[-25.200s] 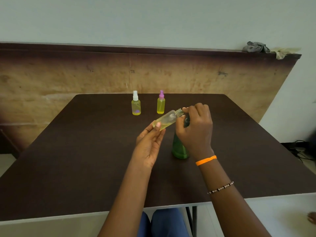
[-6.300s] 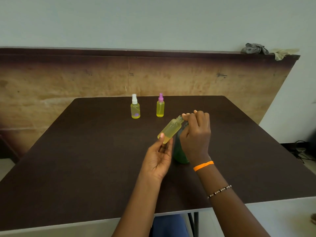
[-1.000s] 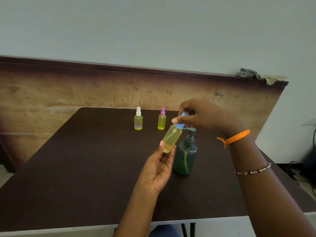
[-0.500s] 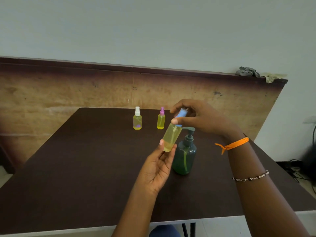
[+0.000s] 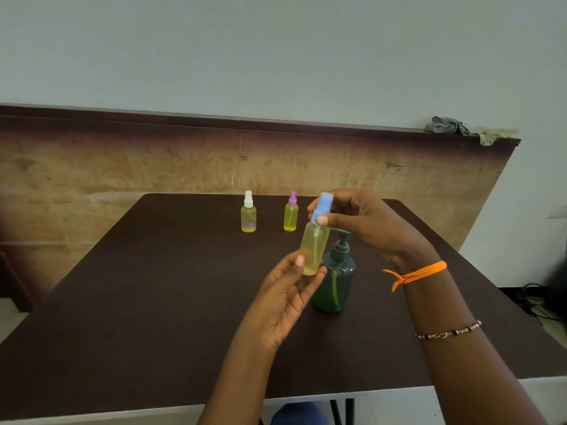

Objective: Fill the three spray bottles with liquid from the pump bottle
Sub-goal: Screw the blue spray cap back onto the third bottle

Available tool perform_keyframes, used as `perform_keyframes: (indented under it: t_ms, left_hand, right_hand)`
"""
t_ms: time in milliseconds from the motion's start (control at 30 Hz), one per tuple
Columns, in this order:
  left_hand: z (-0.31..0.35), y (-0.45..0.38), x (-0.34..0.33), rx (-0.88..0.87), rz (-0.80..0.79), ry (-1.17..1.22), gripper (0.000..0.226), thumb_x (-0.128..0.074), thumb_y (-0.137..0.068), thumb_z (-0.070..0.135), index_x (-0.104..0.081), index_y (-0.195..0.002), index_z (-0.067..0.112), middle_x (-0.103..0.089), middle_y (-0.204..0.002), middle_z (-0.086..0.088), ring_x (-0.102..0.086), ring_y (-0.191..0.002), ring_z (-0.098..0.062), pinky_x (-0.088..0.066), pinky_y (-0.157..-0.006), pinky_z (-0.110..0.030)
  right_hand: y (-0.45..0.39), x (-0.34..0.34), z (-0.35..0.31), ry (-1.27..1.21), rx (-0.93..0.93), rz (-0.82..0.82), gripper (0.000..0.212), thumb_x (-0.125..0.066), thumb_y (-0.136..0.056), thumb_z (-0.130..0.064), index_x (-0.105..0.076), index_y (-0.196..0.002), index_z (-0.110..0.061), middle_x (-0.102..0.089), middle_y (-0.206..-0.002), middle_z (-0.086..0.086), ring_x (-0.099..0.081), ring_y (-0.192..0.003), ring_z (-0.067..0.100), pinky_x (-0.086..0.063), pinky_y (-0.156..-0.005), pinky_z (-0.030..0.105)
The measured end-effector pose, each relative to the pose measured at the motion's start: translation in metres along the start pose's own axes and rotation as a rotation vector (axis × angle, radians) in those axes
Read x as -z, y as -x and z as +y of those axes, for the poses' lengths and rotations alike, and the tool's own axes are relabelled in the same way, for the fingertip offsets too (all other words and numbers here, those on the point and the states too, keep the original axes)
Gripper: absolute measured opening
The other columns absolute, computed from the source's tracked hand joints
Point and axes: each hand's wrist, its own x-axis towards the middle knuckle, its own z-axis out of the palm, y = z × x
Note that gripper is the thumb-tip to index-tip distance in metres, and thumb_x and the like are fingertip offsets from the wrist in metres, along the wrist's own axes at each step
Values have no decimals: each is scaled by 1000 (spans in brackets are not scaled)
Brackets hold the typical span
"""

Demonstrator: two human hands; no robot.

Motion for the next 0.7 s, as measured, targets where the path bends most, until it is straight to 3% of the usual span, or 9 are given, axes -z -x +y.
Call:
perform_keyframes:
  t_ms: [133,200,267,367,500,567,633,700]
  left_hand:
    - [8,5,-4,90,-143,-131,41,-47,-84,33,-63,-107,3,-64,-79,-10,-60,-60,-11,-52,-56,-19]
    - [10,6,-5,143,-196,-121,50,-45,-87,44,-66,-103,1,-55,-71,-7,-50,-52,-8,-45,-52,-18]
    - [9,5,-3,180,-303,-74,54,-54,-82,53,-67,-97,2,-51,-66,-4,-44,-48,-6,-40,-49,-17]
    - [6,4,4,211,-461,26,52,-68,-76,51,-66,-97,3,-51,-63,-1,-44,-44,-2,-39,-47,-15]
    - [3,4,5,264,-672,195,43,-48,-94,39,-56,-109,0,-58,-71,-2,-38,-48,-3,-39,-50,-16]
    - [4,5,5,237,-640,170,37,-50,-94,34,-57,-108,1,-57,-69,-1,-37,-46,-3,-38,-49,-15]
    - [7,5,6,185,-538,69,33,-66,-84,33,-62,-98,4,-52,-60,2,-38,-40,-2,-36,-43,-12]
    - [12,4,9,111,-414,-102,37,-76,-73,36,-62,-90,6,-46,-55,4,-35,-36,0,-32,-40,-11]
  right_hand:
    - [2,-5,6,-83,-38,66,14,-60,-87,-21,-68,-96,-13,-68,-83,-9,-62,-80,3,-48,-74,16]
    - [2,-8,11,-158,-42,32,23,-61,-86,-33,-68,-97,-14,-69,-82,-7,-61,-82,9,-47,-78,23]
    - [3,-12,14,-300,-1,-51,35,-66,-82,-41,-66,-100,-11,-69,-88,-4,-62,-82,7,-49,-73,20]
    - [4,-22,13,-477,33,-154,45,-66,-80,-40,-60,-108,-6,-68,-94,2,-64,-80,8,-50,-65,16]
    - [1,-34,20,-618,54,-206,35,-69,-82,-40,-65,-109,-18,-66,-93,1,-57,-85,16,-45,-74,32]
    - [0,-40,23,-664,29,-191,35,-71,-80,-40,-65,-106,-17,-64,-91,2,-50,-80,19,-41,-68,31]
    - [0,-44,22,-717,-2,-150,38,-71,-79,-37,-60,-105,-12,-62,-89,4,-51,-71,15,-43,-52,21]
    - [2,-45,21,-723,-10,-79,37,-67,-79,-34,-56,-105,-9,-62,-88,3,-55,-66,11,-41,-45,19]
